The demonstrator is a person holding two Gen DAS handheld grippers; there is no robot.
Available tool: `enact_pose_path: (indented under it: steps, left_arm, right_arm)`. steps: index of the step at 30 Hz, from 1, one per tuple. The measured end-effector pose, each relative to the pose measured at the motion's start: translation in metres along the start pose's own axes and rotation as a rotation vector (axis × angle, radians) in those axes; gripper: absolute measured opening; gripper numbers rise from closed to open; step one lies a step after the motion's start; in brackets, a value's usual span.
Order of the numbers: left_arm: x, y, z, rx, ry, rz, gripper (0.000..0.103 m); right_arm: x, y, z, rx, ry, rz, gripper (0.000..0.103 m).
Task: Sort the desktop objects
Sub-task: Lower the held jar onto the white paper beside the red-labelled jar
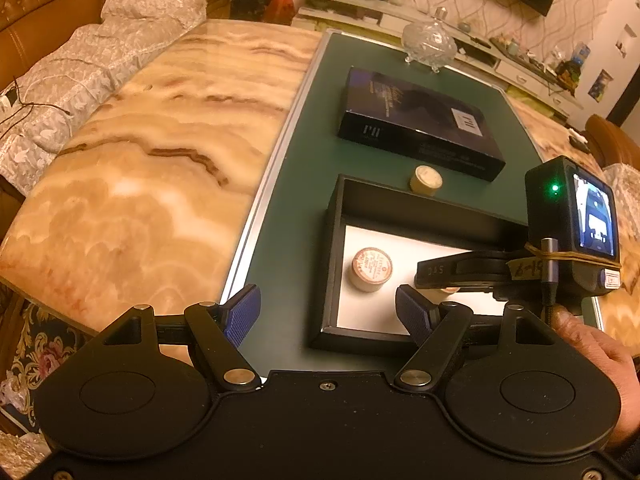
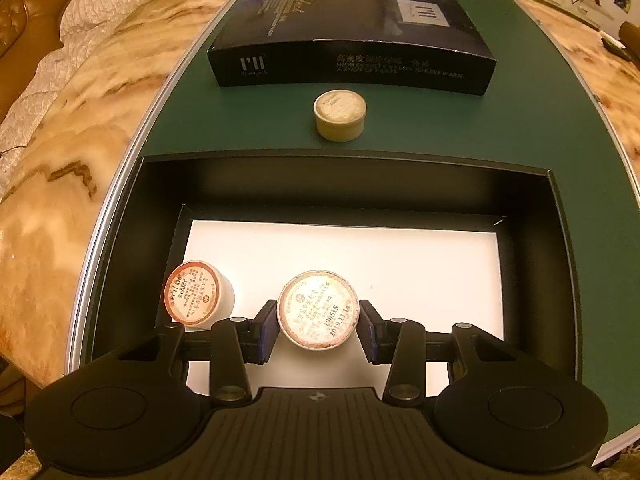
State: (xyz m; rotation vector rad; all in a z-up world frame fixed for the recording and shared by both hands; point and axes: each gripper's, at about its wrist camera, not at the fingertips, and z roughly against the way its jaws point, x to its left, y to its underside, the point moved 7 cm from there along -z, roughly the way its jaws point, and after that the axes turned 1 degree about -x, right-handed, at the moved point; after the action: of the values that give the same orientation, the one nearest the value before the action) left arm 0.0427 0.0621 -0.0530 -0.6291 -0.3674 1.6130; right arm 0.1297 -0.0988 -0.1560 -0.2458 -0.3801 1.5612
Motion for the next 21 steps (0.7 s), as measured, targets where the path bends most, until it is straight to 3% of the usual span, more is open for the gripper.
enact_pose_path:
  steps: [21]
  left_arm:
    - [0.001,0.000,-0.001,0.005,0.004,0.000,0.074]
  right_arm:
    - [0.004,0.001,-0.011,0.028,0.019,0.004,0.045]
